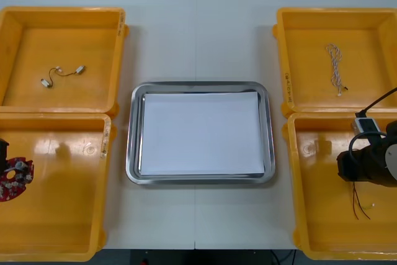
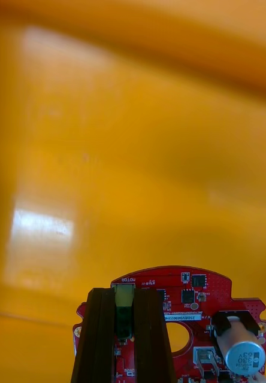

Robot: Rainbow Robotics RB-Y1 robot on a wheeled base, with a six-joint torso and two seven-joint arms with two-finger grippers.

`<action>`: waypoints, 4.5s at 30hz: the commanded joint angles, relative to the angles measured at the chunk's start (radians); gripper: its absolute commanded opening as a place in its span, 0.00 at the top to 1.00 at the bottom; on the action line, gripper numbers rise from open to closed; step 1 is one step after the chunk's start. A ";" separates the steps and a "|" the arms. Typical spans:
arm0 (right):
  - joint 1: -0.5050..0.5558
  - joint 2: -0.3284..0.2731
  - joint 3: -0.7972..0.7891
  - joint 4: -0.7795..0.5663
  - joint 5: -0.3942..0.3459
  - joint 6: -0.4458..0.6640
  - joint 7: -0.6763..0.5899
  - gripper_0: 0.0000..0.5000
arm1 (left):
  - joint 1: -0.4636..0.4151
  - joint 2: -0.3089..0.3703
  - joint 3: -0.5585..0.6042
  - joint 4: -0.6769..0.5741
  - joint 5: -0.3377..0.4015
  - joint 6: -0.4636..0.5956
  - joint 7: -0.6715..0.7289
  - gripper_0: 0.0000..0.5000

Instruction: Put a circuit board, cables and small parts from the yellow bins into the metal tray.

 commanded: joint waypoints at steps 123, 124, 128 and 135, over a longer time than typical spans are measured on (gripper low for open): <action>-0.791 -0.318 0.449 -0.302 -0.567 0.394 0.034 1.00 | -0.474 0.014 -1.152 0.075 -0.186 -0.400 0.480 1.00; -0.793 -0.313 0.451 -0.302 -0.567 0.394 0.034 1.00 | -0.474 0.014 -1.152 0.077 -0.186 -0.402 0.480 1.00; -0.794 -0.304 0.452 -0.302 -0.567 0.394 0.037 1.00 | -0.473 0.014 -1.154 0.077 -0.186 -0.403 0.482 1.00; -0.794 -0.296 0.452 -0.302 -0.567 0.403 0.045 1.00 | -0.473 0.017 -1.154 0.077 -0.186 -0.403 0.482 0.99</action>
